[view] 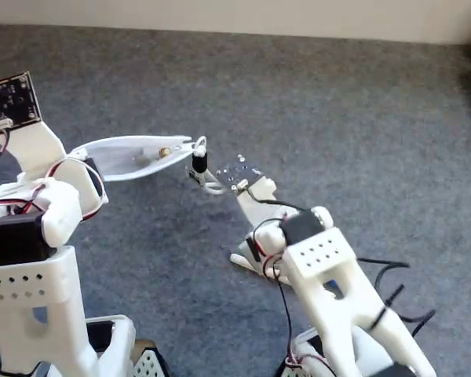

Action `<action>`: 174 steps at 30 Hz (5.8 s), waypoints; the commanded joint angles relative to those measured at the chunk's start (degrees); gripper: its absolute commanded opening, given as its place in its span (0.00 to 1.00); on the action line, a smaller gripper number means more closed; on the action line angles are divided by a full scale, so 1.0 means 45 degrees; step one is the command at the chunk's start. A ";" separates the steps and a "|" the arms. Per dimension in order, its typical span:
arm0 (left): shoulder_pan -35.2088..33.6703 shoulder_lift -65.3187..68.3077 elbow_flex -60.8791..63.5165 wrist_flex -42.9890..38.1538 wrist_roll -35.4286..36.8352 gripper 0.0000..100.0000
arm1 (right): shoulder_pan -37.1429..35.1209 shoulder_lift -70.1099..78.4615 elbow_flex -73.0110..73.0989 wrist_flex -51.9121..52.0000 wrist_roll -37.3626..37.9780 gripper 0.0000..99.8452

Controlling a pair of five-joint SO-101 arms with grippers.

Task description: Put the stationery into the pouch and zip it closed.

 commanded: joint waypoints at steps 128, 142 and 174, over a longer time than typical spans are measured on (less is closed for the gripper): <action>-0.0283 -0.0049 -0.0049 -0.0234 -0.0117 0.01 | -0.3819 -0.0440 0.1553 -2.2359 -0.7639 0.00; -0.0283 -0.0029 -0.0049 -0.0234 -0.0117 0.01 | -0.4542 -0.3995 0.1631 -1.7104 -0.6681 0.19; -0.0674 -0.0029 -0.0049 -0.0234 -0.0117 0.01 | -0.4347 -0.0850 -0.1924 -1.1868 -0.6681 0.00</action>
